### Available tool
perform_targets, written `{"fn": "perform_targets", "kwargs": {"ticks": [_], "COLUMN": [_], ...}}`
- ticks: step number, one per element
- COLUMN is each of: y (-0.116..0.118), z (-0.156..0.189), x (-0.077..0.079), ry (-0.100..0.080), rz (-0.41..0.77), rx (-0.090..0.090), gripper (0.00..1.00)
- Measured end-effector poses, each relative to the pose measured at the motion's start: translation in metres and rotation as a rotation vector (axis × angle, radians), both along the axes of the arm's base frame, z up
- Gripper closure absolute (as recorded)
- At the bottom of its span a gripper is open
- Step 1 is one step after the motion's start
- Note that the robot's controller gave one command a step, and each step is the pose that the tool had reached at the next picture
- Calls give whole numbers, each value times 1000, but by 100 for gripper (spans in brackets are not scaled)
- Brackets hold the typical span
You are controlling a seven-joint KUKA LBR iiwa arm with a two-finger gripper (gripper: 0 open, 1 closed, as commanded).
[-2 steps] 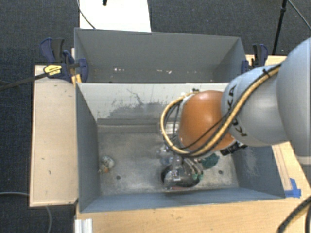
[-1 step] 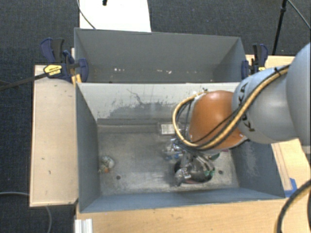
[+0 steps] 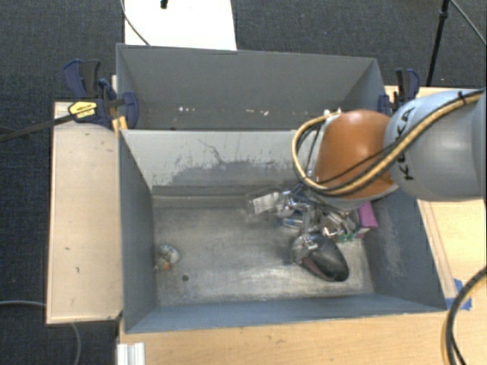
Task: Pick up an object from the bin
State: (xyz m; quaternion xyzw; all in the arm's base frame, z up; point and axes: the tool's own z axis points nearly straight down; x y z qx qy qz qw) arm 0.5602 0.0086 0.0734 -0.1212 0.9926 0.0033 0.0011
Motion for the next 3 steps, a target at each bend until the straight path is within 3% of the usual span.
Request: {"fn": "perform_targets", "kwargs": {"ticks": [1, 2, 3], "y": [-44, -158, -143], "z": [3, 62, 4], "x": [3, 9, -8], "ry": [-8, -2, -1], "rz": [2, 370, 545], "rx": [-3, -8, -2], "gripper": [0, 0, 0]}}
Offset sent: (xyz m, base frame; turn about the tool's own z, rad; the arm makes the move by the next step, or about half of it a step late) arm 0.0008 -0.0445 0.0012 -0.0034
